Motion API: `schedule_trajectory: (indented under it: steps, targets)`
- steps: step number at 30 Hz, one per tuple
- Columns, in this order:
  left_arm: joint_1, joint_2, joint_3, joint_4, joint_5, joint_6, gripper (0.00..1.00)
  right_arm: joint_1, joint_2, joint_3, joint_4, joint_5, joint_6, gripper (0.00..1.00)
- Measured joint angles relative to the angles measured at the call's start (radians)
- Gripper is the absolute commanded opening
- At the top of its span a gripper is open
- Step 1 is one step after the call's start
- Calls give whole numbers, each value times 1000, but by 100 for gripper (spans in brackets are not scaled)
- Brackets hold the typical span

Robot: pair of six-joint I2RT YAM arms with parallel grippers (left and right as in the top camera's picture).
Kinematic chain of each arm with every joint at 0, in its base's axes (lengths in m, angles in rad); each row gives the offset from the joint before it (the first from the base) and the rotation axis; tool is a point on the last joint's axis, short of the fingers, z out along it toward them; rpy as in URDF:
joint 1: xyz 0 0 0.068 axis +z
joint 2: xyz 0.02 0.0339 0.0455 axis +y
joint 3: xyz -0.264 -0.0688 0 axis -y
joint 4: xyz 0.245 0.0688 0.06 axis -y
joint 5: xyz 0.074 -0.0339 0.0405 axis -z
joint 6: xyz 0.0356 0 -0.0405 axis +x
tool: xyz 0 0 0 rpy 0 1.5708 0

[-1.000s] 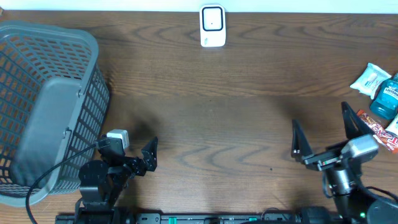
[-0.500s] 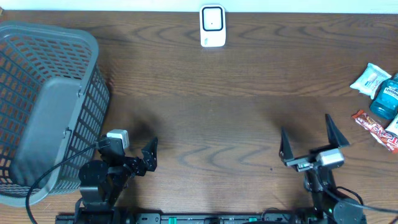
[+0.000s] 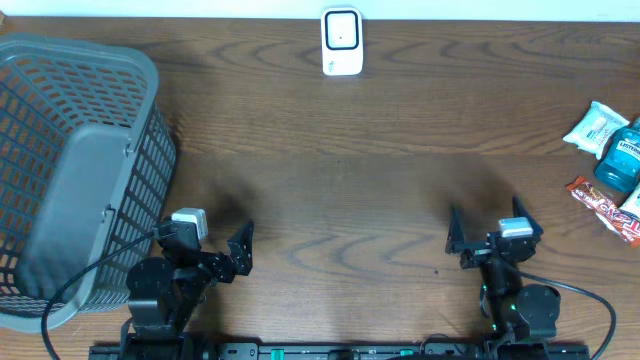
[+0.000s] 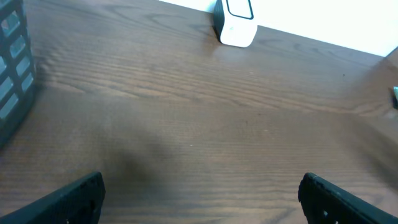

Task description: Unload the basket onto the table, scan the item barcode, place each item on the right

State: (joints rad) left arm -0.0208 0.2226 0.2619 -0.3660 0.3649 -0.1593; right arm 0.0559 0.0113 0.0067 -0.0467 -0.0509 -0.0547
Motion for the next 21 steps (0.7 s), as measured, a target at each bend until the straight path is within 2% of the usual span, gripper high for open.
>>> schedule_trajectory:
  steps: [21]
  targets:
    - [0, 0, 0, -1, 0, 0, 99, -7, 0, 0, -23, 23, 0, 99]
